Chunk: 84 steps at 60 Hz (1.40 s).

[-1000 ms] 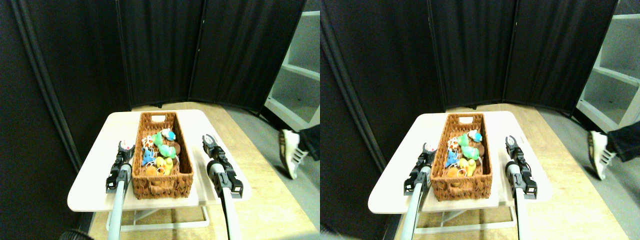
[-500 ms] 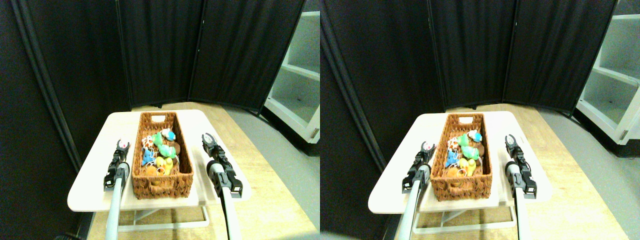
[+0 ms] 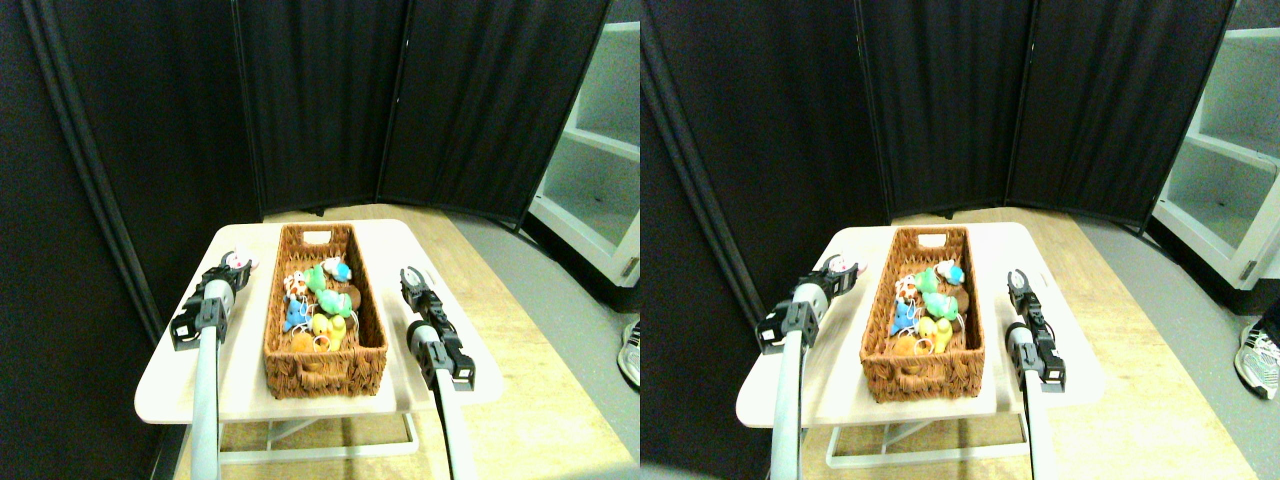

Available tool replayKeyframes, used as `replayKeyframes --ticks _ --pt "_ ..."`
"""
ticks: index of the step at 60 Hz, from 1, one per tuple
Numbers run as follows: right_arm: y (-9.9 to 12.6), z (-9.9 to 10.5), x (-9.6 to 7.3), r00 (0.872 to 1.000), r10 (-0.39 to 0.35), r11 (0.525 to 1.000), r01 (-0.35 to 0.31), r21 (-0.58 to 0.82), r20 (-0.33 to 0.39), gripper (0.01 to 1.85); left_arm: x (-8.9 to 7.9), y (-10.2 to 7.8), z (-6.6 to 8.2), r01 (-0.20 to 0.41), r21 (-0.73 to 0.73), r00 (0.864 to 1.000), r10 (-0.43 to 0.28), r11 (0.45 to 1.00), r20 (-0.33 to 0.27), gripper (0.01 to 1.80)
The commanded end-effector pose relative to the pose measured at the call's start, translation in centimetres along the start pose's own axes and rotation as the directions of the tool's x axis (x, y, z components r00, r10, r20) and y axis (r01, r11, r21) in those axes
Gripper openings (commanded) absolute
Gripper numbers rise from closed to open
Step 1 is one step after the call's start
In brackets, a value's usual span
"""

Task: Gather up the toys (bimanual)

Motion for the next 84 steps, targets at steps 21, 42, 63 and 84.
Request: replayKeyframes --ticks 21,42,63,84 --pt "-0.2 -0.3 0.8 1.0 0.006 1.0 -0.006 0.018 0.016 0.01 -0.1 -6.8 -4.5 0.072 -0.061 0.991 -0.079 0.996 -0.112 0.01" --pt "-0.4 -0.5 0.7 1.0 -0.011 0.999 0.01 0.042 0.019 0.01 -0.1 -7.8 -9.0 0.042 -0.154 0.992 -0.06 0.987 -0.113 0.01" --pt "-0.5 0.1 0.2 1.0 -0.011 0.999 0.01 0.051 0.02 0.01 0.3 -6.2 -9.7 -0.06 -0.147 0.989 0.038 0.987 -0.145 0.85" --pt "-0.5 0.6 -0.1 1.0 -0.004 0.999 0.003 0.035 0.024 0.01 -0.4 -4.4 -7.8 -0.085 0.042 0.975 0.092 0.996 -0.2 1.43"
